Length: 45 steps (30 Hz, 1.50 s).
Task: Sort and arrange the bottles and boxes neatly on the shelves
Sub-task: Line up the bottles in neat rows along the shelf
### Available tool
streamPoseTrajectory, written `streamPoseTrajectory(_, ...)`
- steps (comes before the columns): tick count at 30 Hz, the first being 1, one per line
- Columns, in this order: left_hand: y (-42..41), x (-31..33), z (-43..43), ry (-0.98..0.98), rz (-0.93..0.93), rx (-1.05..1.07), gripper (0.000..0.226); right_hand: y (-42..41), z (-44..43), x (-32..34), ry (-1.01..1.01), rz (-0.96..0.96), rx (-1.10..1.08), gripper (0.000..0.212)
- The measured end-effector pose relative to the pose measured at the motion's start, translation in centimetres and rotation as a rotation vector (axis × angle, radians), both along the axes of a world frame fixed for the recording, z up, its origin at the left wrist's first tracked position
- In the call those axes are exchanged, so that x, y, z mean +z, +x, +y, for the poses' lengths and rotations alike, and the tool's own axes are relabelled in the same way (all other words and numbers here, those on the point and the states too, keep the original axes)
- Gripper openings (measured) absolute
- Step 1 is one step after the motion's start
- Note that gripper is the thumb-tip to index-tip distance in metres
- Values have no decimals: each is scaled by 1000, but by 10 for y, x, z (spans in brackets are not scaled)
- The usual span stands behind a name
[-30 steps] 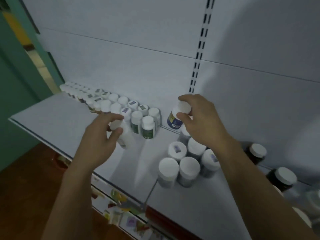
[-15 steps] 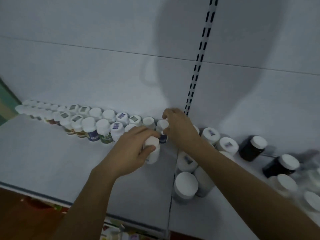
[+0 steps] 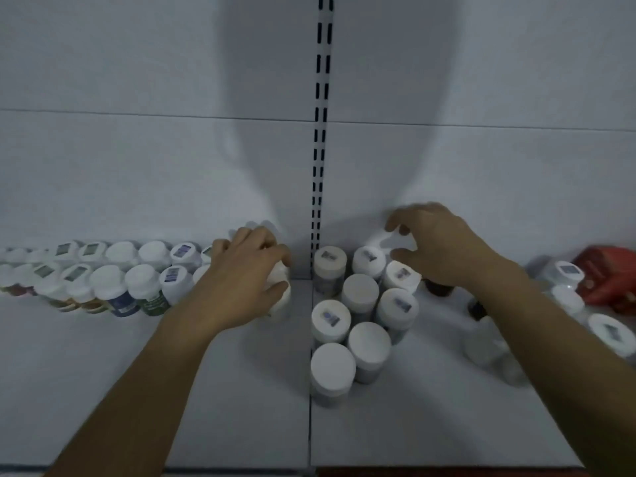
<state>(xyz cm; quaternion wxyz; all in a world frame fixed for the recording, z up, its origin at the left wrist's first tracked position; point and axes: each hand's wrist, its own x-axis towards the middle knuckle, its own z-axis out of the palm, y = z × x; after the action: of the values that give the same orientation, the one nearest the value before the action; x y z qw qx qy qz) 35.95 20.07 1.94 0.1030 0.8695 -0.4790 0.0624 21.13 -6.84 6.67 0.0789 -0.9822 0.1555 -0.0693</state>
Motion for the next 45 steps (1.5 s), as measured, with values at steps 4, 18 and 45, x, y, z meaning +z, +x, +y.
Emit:
streamPoseTrajectory(4,-1,28,-35,17,-17,-90,30,-43,-44,11,-55,79,-85,40)
streamPoseTrajectory(18,-111,39,-226,246,36,-301,43,-234,-195,16,-66,276,-378,37)
streamPoseTrajectory(45,-231,-3,-336,225,130,-305,37,-173,-263,-38,-199,200,241,46)
